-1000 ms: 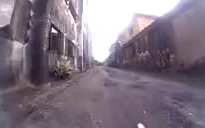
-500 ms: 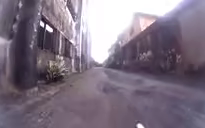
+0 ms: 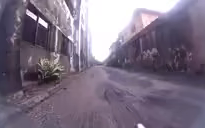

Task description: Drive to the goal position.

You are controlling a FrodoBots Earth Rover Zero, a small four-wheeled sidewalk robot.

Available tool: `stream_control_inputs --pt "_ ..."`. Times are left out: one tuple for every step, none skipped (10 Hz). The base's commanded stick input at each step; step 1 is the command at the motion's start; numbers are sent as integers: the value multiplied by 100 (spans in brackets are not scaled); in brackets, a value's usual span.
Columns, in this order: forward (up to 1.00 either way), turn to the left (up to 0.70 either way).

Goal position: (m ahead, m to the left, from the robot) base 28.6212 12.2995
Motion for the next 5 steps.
stream_control_inputs --pt "100 1" --pt "100 1" --pt "100 41" --pt "100 1" --pt "100 1"
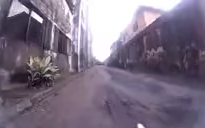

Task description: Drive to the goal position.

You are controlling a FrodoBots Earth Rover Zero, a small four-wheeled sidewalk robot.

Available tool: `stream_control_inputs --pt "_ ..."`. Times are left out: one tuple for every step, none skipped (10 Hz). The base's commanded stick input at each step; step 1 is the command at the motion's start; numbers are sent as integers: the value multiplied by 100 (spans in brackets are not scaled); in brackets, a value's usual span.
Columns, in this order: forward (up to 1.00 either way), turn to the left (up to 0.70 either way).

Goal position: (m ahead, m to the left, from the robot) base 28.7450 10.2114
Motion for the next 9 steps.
stream_control_inputs --pt "100 1" --pt "100 1" --pt "100 1" --pt "100 1" --pt "100 1" --pt "100 1" --pt "100 1" --pt "100 1" --pt "100 1"
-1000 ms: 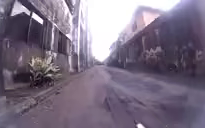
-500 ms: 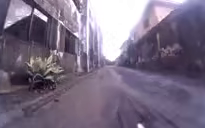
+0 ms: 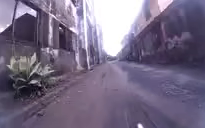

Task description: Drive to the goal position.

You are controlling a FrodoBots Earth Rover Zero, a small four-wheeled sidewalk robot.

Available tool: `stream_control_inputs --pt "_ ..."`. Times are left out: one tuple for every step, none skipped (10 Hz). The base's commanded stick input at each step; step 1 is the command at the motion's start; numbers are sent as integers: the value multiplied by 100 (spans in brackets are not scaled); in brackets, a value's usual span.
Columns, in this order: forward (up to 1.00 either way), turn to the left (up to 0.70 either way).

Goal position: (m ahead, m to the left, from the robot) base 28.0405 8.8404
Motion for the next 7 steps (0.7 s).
stream_control_inputs --pt "100 1" --pt "100 1" --pt "100 1" --pt "100 1" --pt "100 1" --pt "100 1" --pt "100 1"
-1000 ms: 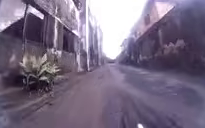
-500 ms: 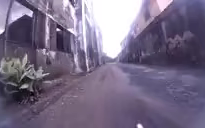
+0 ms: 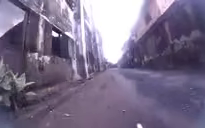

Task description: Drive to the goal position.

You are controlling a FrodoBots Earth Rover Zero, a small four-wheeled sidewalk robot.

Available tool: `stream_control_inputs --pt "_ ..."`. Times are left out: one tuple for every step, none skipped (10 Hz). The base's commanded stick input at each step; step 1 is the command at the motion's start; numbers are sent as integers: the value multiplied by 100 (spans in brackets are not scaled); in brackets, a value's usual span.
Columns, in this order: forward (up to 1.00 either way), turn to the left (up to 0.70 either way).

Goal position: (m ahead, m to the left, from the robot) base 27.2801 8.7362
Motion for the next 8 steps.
stream_control_inputs --pt "100 1" --pt "100 1" --pt "100 1" --pt "100 1" --pt "100 -39" --pt "100 -38" --pt "100 -16" --pt "100 1"
